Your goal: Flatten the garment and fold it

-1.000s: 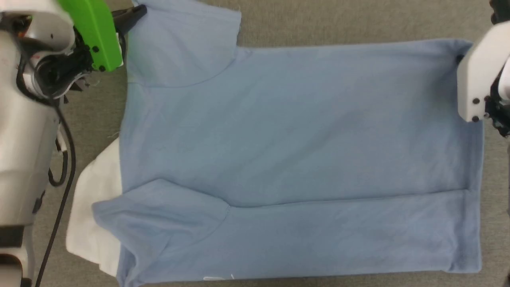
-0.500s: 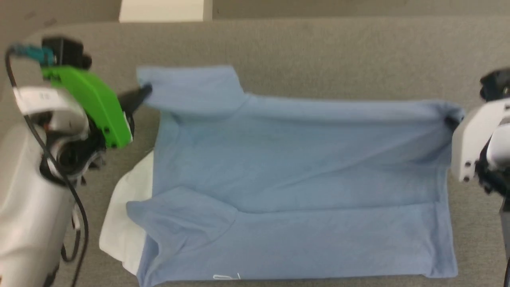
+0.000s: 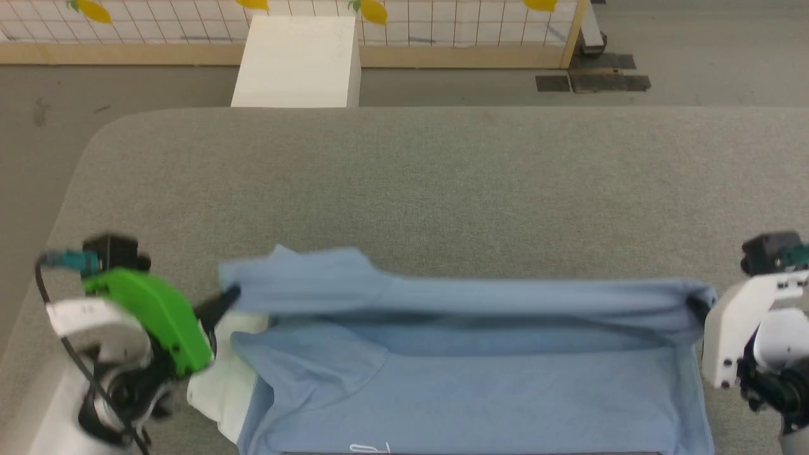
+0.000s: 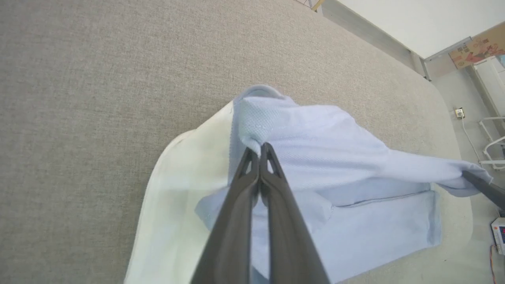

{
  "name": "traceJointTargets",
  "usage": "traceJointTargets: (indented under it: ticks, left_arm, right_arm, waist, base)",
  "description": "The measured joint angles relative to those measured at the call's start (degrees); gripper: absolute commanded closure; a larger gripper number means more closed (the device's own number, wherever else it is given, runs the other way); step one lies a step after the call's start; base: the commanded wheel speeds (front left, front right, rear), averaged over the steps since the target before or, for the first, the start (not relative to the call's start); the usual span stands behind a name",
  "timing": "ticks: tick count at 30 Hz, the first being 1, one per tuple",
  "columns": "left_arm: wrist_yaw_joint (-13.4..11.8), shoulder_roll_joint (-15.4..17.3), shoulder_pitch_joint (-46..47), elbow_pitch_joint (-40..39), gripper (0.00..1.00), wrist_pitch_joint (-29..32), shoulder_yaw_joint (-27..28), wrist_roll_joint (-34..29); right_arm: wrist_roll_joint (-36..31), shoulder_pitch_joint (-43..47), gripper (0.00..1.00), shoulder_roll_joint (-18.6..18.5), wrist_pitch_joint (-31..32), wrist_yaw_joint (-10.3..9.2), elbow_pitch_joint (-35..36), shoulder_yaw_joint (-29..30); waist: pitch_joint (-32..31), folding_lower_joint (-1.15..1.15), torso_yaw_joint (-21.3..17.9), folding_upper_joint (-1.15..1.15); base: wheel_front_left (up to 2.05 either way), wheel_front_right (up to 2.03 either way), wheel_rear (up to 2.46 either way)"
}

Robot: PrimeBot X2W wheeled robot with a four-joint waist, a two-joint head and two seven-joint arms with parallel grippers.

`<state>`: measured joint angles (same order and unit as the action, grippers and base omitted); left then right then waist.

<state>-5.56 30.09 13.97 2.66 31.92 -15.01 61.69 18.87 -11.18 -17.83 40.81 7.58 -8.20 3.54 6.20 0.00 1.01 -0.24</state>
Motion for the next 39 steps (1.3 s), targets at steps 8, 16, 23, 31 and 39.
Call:
traceJointTargets:
  ticks: [8,16,23,31,39]
  left_arm:
    - [-1.7,-1.2,-8.9,0.8,1.0,-0.9,0.4,1.8]
    - [-2.3,-3.0,-9.6,8.8,1.0,1.4,-1.9,3.0]
    - [-2.2,-3.0,-8.1,11.5,0.0,2.3,-2.6,2.8]
    - [-5.7,2.4,-7.6,3.6,0.0,4.2,-0.7,1.2]
    - [-1.7,2.3,-4.5,-5.1,0.0,-13.2,7.2,-2.8]
  right_arm:
    - [0.9,5.8,1.0,1.0,-0.5,0.0,-1.3,0.3]
    - [-0.1,7.8,1.0,2.4,0.0,0.0,-3.7,-0.8]
    - [-0.7,7.7,0.0,3.6,0.0,0.0,-4.8,0.3]
    - [4.2,9.3,0.0,0.2,5.7,0.0,4.5,3.9]
    - [5.5,9.5,0.0,-1.5,8.4,-0.01,10.7,10.1]
  waist:
    - [-0.6,0.0,0.0,0.0]
    - [-0.2,0.0,-0.1,0.0]
    - [-0.8,0.0,-0.4,0.0]
    - [-5.3,0.0,-0.6,0.0]
    - [-6.5,0.0,-1.0,0.0]
  base:
    - [0.0,0.0,0.0]
    - [0.0,0.0,0.0]
    - [0.0,0.0,0.0]
    - [0.0,0.0,0.0]
    - [0.0,0.0,0.0]
